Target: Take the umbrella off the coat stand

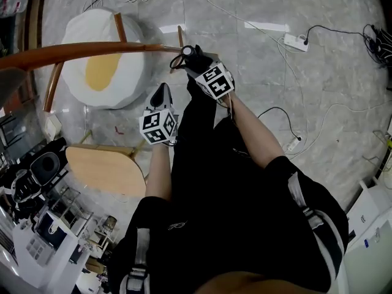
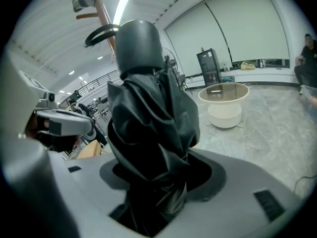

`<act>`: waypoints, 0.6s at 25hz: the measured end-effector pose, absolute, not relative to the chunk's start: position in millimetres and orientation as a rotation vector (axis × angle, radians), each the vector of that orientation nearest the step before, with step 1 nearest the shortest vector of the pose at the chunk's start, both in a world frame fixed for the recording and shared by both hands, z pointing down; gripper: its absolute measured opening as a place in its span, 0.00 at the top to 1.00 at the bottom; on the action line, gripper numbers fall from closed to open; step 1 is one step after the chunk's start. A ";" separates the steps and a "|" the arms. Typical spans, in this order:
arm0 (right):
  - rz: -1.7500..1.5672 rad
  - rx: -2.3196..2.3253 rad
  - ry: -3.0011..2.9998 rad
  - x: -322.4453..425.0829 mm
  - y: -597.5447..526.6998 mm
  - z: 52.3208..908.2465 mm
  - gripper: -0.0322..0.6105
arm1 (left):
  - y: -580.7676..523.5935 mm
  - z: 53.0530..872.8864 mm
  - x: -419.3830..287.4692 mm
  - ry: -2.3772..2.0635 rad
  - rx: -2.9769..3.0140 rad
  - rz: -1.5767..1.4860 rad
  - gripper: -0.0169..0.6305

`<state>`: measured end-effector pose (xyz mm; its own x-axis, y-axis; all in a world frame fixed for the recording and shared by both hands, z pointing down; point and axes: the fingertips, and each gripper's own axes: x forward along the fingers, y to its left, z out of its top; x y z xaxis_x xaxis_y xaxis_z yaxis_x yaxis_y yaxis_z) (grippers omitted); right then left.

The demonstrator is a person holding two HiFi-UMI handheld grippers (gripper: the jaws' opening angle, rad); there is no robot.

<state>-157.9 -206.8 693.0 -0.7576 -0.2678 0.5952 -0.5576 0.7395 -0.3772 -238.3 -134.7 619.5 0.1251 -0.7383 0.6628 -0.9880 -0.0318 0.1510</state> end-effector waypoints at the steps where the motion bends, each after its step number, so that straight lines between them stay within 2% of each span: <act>1: 0.745 0.628 -2.438 -154.6 -205.1 688.6 0.56 | -132.6 617.8 -236.0 -1.674 1.824 0.545 0.97; 15: 0.796 0.728 -2.500 -88.0 -152.9 618.2 0.55 | -64.8 575.7 -216.0 -1.817 1.819 0.467 0.98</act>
